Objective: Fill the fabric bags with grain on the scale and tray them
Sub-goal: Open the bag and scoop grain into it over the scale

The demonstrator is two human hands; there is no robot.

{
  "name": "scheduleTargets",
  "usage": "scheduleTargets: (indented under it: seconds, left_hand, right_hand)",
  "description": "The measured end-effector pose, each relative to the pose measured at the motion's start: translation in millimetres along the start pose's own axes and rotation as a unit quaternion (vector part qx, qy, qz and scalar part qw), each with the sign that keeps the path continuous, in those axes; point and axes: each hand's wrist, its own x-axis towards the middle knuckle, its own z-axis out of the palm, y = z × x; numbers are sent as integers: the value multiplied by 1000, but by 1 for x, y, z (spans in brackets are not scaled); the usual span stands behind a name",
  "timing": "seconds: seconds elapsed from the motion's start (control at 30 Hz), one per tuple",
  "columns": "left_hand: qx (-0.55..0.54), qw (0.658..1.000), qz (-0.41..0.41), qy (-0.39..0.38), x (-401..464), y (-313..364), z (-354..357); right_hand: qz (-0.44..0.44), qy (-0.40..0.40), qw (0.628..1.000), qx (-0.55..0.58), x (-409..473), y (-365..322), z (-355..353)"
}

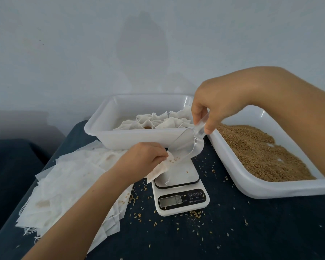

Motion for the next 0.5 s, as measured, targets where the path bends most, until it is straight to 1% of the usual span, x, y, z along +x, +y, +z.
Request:
scheduleTargets:
  seconds: [0.1,0.23,0.37,0.5]
  left_hand:
    - [-1,1000,-12,8,0,0,0]
    - [5,1000,-25,18,-3,-2,1]
    - [13,999,-42,27,-5,-5,0]
    - [7,996,-70,50,-6,-10,-3]
  right_hand:
    - [-1,3,1000,-7,2,-2,-1]
    - [-3,14,1000,19,3,3,3]
    - [-7,29,997,78,5,16,18]
    - [0,69,984,167,0,43,45]
